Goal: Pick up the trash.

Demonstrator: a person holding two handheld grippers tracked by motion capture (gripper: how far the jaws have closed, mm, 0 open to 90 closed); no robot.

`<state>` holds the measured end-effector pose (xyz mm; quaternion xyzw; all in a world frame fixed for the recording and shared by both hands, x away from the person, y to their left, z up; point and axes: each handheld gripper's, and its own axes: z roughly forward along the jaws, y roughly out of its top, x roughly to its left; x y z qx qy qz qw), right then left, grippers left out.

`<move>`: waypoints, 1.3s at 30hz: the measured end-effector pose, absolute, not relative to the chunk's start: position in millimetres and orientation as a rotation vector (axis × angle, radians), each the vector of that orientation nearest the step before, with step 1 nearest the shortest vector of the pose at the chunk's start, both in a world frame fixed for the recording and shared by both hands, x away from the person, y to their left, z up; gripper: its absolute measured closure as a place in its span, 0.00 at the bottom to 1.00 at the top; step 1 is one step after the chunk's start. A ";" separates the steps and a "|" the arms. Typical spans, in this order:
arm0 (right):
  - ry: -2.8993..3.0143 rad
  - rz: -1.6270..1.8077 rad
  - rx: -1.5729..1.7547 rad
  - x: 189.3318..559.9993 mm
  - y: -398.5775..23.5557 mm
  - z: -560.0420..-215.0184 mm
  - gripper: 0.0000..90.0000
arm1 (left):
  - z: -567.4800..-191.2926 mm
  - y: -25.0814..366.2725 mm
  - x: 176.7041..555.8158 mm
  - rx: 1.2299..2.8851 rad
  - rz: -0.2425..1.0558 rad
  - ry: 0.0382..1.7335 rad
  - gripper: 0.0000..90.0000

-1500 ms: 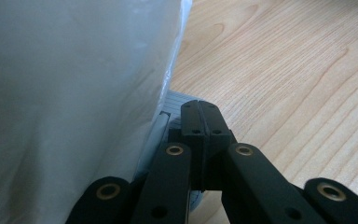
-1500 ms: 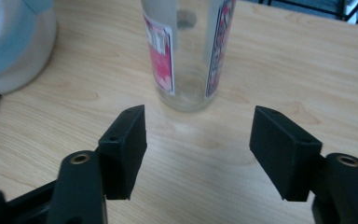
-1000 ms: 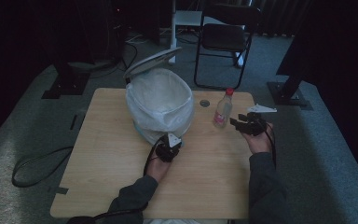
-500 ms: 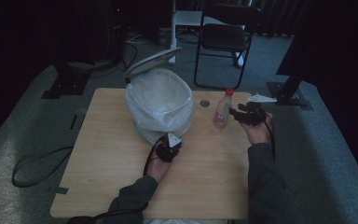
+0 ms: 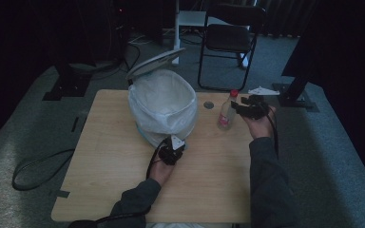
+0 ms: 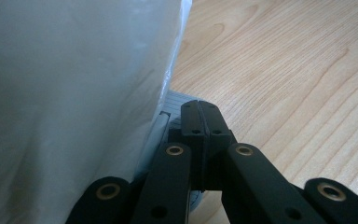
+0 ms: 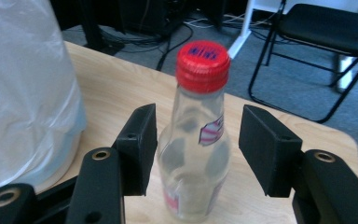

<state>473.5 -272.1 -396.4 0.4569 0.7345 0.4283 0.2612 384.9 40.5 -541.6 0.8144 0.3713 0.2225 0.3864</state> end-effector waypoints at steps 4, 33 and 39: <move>1.978 1.161 1.236 478.7 -270.7 -394.8 0.51 | -541.6 40.5 384.9 2.073 0.567 0.945 1.00; 2.018 1.196 1.241 509.6 -263.8 -402.1 0.63 | -541.8 40.3 384.9 2.068 0.566 0.948 1.00; 2.020 1.197 1.231 509.4 -263.0 -402.5 0.64 | -541.8 40.2 384.9 2.068 0.566 0.948 1.00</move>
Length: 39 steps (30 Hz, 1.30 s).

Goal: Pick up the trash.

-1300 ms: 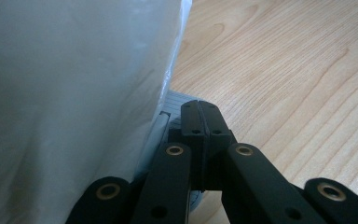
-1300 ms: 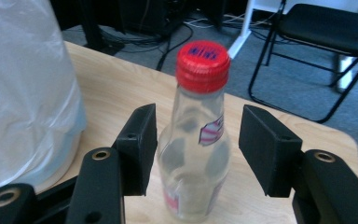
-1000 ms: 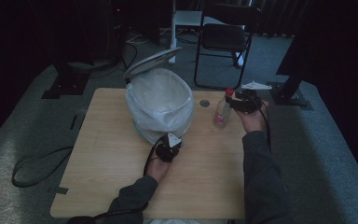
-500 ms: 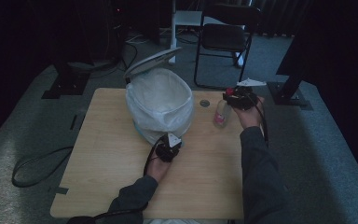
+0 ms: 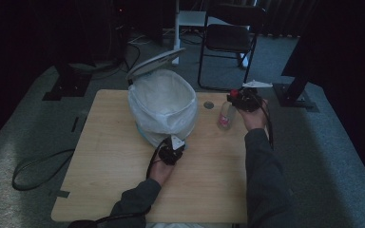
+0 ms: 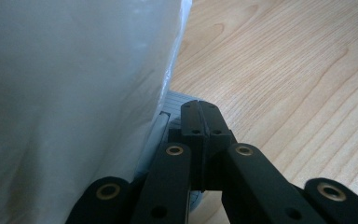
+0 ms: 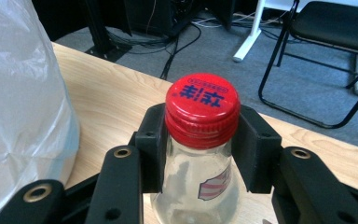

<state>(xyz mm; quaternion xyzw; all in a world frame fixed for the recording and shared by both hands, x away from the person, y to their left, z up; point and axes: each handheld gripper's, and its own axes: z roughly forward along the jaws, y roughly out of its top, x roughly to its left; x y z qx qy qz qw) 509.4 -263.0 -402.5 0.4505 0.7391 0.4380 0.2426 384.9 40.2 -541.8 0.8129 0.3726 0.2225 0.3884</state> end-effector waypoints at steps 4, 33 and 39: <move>2.017 1.206 1.236 509.4 -263.6 -402.6 0.65 | -541.8 40.3 384.9 2.067 0.566 0.948 1.00; 1.970 1.222 1.186 495.3 -265.2 -378.0 0.69 | -541.7 40.0 385.1 2.069 0.567 0.947 1.00; 1.953 1.221 1.176 493.3 -264.2 -363.2 0.69 | -542.1 39.2 385.0 2.055 0.564 0.954 1.00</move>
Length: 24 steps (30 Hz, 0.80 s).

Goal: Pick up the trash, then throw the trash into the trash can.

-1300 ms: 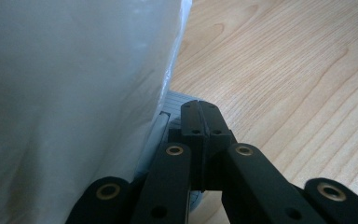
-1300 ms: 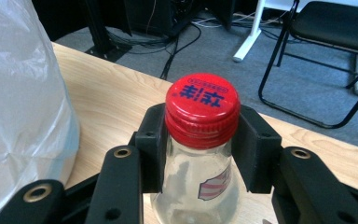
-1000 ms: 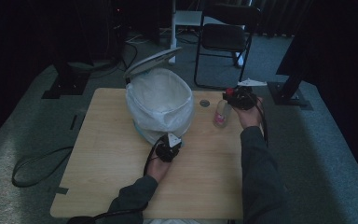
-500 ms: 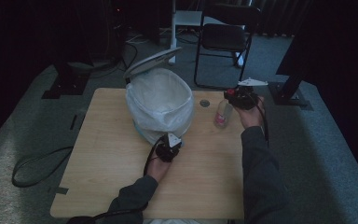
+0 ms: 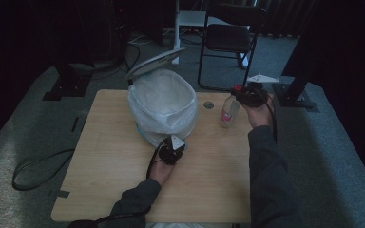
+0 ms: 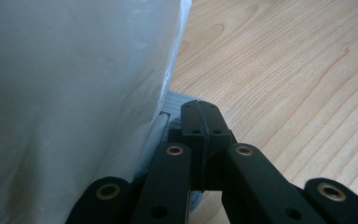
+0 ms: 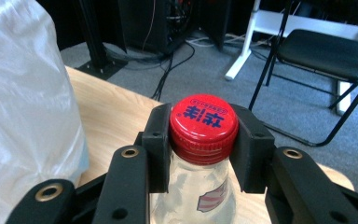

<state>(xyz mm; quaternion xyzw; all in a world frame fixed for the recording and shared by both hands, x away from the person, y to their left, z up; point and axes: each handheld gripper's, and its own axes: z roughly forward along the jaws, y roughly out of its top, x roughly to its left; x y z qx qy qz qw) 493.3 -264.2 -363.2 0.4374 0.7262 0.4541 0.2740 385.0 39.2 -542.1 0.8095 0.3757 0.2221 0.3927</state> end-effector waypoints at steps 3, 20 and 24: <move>1.954 1.235 1.169 491.9 -264.6 -358.7 0.69 | -541.9 39.6 385.0 2.061 0.565 0.951 1.00; 1.960 1.246 1.102 485.3 -253.2 -328.8 0.69 | -542.2 39.4 385.1 2.058 0.565 0.951 1.00; 1.965 1.245 1.086 485.0 -250.1 -320.5 0.69 | -542.1 39.3 384.9 2.058 0.566 0.952 1.00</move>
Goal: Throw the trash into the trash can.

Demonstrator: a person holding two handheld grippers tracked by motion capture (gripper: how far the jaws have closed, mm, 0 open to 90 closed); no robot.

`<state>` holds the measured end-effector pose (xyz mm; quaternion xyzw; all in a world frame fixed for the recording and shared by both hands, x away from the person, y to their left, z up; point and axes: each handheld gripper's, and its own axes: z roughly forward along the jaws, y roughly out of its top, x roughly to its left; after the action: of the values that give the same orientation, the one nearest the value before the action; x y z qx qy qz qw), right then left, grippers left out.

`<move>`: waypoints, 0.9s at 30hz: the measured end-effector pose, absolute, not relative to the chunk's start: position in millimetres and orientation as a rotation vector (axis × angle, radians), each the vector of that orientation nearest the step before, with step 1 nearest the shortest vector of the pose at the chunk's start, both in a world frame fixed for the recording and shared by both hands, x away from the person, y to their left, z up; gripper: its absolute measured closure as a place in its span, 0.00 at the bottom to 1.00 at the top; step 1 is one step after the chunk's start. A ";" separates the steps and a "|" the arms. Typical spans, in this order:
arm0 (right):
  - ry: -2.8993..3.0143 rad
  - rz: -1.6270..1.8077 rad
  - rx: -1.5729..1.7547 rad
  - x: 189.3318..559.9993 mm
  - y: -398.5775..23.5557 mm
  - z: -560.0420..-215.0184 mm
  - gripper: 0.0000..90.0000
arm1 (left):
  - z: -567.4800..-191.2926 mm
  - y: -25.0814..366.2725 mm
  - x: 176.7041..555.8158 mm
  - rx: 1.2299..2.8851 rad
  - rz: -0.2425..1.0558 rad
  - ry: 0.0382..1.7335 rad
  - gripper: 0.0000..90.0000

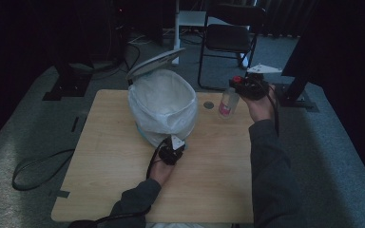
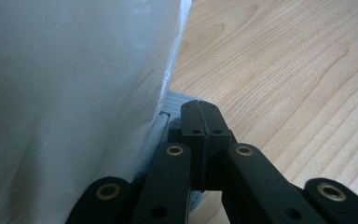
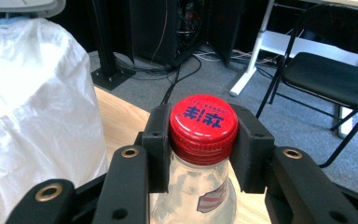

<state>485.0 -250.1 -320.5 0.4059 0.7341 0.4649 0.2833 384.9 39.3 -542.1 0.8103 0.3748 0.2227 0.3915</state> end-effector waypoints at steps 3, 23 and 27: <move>1.965 1.252 1.082 484.7 -248.6 -314.4 0.69 | -542.0 39.4 384.9 2.060 0.565 0.952 1.00; 1.995 1.260 1.068 495.4 -234.6 -286.1 0.69 | -541.9 39.7 385.0 2.066 0.566 0.949 1.00; 1.999 1.255 1.068 498.1 -230.8 -280.8 0.69 | -541.8 39.7 384.9 2.067 0.568 0.948 1.00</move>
<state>498.1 -230.8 -280.8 0.3966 0.7426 0.4661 0.2720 384.9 39.7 -541.8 0.8125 0.3729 0.2233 0.3885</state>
